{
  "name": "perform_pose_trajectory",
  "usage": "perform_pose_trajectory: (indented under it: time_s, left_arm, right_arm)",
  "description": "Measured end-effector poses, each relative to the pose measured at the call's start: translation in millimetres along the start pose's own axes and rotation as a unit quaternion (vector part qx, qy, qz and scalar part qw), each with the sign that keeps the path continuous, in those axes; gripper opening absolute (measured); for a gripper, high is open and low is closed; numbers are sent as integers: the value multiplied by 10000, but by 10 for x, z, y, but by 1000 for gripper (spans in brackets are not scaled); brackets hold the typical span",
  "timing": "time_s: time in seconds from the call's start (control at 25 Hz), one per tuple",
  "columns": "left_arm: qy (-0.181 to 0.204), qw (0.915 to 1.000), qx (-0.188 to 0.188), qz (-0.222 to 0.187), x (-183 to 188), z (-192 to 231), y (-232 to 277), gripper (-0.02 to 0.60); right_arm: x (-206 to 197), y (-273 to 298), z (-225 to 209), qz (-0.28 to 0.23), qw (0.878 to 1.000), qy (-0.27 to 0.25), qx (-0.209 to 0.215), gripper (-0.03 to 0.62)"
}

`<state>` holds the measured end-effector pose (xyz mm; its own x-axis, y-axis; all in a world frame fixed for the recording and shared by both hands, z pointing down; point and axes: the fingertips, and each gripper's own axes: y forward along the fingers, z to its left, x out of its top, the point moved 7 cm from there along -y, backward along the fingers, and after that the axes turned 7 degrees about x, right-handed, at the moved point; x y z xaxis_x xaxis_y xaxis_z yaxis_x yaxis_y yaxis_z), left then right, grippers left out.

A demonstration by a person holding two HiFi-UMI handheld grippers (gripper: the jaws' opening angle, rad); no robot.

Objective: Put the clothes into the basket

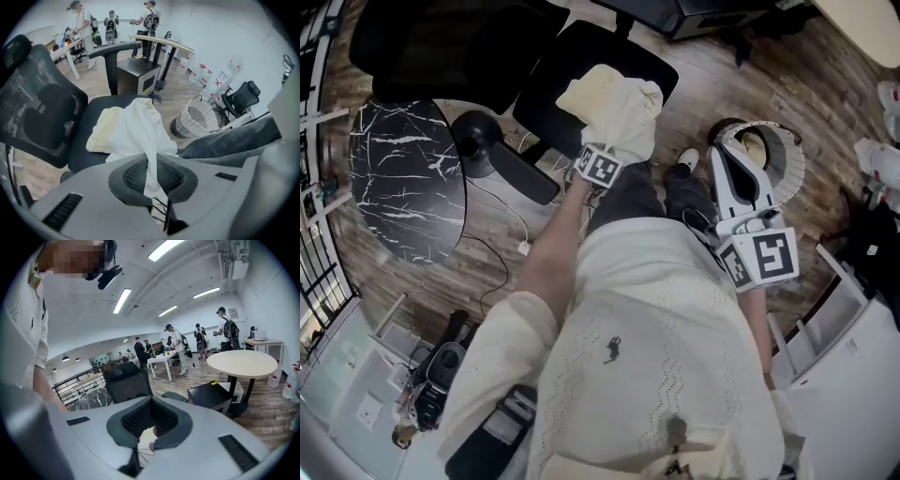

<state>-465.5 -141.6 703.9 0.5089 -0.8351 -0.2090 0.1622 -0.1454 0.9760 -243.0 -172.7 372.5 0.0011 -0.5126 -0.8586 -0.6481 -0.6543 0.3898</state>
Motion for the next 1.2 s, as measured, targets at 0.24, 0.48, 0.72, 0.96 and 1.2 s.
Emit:
perform_pose_trajectory:
  time_s: [0.24,0.48,0.72,0.96,1.2]
  left_arm:
    - [-64,9994,-22,-342,114,-84,-228,44]
    - [-132,9971,4,-747,247,-81,-415,44]
    - [-363,9915,7,-1249,444,-15,-683,44]
    - [-468,9847,37,-1677,609,6,-976,43]
    - [-537,9749,17,-2159,768,-71,-1311,43]
  right_arm:
    - [93,-76,-37,-61,10000,-51,-36,8]
    - [158,-107,-41,-117,9998,-117,-64,8]
    - [191,-151,-47,-124,9998,-85,-132,8]
    - [200,-174,-24,-159,9997,-145,-98,9]
    - [215,-243,-1,-193,9996,-131,-149,9]
